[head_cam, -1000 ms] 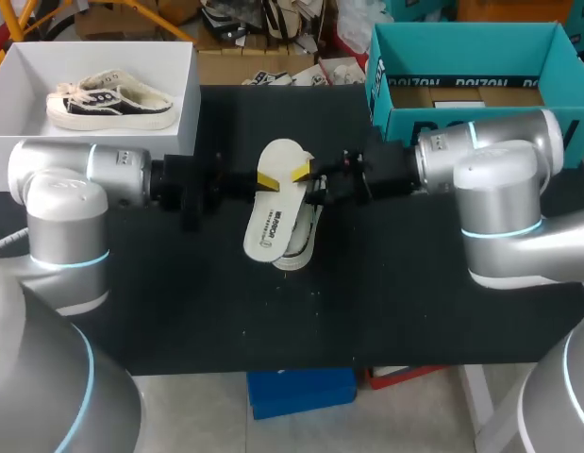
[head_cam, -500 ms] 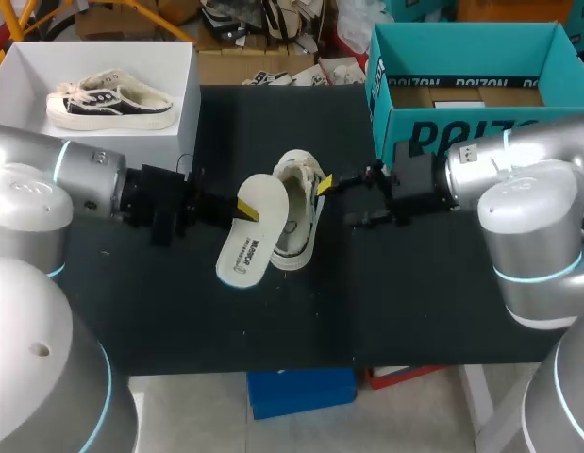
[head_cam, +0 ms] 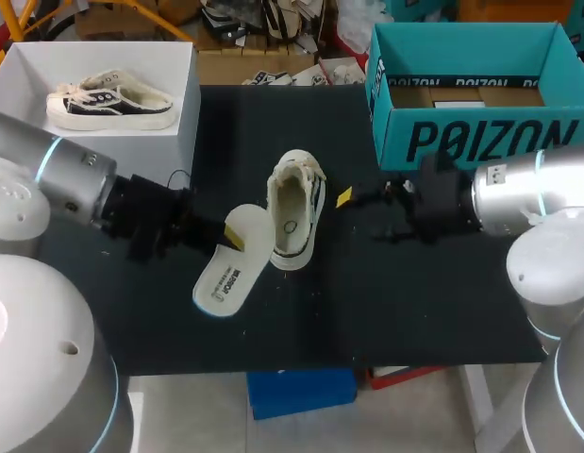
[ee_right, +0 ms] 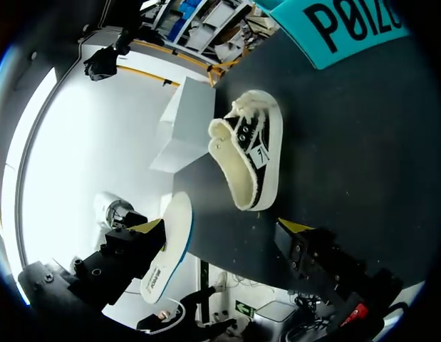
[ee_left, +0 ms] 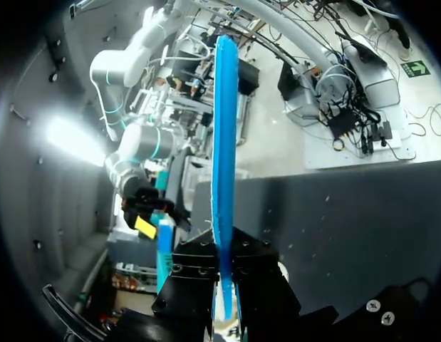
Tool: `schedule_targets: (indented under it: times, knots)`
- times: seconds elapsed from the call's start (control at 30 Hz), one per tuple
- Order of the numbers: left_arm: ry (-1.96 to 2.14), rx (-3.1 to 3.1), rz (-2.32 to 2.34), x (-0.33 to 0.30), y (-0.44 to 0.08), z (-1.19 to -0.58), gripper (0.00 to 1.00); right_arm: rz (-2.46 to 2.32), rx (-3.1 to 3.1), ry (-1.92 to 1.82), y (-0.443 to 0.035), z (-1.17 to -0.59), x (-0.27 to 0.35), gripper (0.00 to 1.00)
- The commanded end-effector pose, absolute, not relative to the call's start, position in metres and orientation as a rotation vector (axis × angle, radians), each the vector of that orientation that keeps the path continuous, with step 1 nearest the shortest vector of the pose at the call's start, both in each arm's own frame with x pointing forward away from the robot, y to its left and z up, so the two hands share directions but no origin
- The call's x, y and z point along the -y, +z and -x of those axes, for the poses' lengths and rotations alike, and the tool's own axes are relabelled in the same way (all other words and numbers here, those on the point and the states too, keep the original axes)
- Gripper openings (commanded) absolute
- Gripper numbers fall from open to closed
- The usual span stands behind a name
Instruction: Take the shoe out of the shoebox, open the shoe tongue, remove and reinsert the insole, then place the shoe into the shoebox
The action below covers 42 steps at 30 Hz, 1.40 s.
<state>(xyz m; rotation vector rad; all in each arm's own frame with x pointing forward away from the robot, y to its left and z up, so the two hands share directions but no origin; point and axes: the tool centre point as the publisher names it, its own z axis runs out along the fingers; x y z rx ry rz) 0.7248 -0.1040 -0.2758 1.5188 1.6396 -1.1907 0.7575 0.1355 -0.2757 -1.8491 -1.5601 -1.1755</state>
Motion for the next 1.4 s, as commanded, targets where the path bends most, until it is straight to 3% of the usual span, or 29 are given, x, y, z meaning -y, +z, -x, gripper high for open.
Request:
schedule_targets:
  times: [0.03, 0.63, 1.4]
  knots:
    - [-1.185, -1.658, -1.541, 0.103, -0.274, -0.72, 0.0, 1.891, 1.553, -1.195, -0.266, -0.738, -0.125, 1.0]
    - [-1.238, -1.783, -1.715, 0.113, -0.294, -0.711, 0.0, 1.926, 1.554, -1.214, -0.261, -0.732, -0.122, 1.0]
    - [-1.233, -1.837, -1.793, 0.139, -0.322, -0.772, 0.0, 1.926, 1.554, -1.214, -0.261, -0.732, -0.122, 1.0]
